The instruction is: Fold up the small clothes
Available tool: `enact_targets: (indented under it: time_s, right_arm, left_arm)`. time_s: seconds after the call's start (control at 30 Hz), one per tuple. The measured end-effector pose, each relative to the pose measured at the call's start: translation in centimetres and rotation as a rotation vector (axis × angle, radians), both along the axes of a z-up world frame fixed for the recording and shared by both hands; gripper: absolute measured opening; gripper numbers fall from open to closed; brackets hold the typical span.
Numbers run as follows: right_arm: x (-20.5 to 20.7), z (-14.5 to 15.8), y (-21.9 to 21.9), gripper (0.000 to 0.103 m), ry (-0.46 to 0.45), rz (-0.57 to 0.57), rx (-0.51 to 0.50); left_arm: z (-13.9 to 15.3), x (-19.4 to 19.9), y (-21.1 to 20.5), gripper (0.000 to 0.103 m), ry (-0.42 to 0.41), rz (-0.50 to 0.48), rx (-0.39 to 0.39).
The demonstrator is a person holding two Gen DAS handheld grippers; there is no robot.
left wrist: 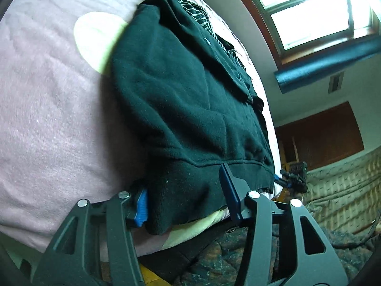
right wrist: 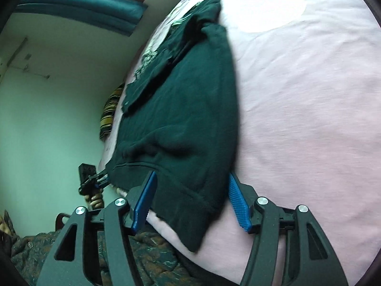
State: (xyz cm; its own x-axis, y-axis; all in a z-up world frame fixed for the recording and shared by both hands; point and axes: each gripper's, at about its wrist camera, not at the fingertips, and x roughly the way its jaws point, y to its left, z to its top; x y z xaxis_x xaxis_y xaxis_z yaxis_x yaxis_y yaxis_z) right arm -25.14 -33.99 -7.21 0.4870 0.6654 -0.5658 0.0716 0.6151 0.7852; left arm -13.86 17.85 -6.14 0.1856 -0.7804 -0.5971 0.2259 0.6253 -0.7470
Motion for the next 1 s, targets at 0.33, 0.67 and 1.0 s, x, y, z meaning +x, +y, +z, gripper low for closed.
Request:
enact_targets:
  time_s: [0.33,0.67,1.0]
  right_arm:
    - [-1.4,-0.4,3.2,0.018,0.018,0.115,-0.037]
    - [1.1,7.0,1.3,0.007,-0.257,0.017,0.160]
    - [15.7,2.1,-4.6,0.007,-0.137,-0.163,0.358]
  left_arm:
    - [-0.7,0.1,0.7,0.025,0.046,0.072,0.013]
    - [5.9,1.8,-0.8,0.015,-0.086,0.095,-0.091]
    - [4.8,15.0,-0.7,0.015,-0.049,0.183,-0.205]
